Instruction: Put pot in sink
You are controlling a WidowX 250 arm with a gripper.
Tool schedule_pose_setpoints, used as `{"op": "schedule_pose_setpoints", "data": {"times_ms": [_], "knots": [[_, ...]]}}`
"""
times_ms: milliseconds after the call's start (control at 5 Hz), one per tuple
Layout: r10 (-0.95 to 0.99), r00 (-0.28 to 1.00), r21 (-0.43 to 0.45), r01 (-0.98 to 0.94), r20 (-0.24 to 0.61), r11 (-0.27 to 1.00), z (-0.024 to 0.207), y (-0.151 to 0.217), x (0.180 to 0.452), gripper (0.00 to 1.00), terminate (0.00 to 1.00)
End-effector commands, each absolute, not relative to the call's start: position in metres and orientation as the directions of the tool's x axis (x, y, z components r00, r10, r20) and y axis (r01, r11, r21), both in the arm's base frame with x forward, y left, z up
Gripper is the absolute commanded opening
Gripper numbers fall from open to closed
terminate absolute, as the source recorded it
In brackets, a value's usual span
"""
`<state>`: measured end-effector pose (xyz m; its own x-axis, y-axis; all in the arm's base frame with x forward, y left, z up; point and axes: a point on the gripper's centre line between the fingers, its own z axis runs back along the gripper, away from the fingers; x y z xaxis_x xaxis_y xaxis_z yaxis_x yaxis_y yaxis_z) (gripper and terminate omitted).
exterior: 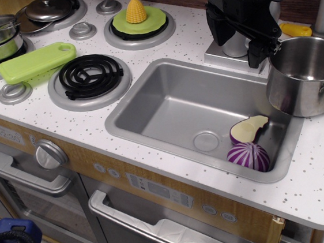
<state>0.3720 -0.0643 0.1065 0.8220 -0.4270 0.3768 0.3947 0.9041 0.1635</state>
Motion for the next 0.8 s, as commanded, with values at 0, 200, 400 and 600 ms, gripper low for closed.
{"op": "schedule_pose_setpoints", "data": {"times_ms": [0,200,400,600], "knots": [[-0.427,0.822,0.164,0.395,0.377,0.904,0.106,-0.064,0.372,1.0,0.0],[-0.32,0.874,0.17,0.276,0.366,0.946,0.115,-0.071,0.386,1.0,0.0],[-0.191,0.9,0.145,0.144,0.392,0.979,0.121,-0.079,0.403,1.0,0.0],[-0.055,0.908,0.079,0.024,0.416,0.997,0.122,-0.086,0.412,1.0,0.0]]}}
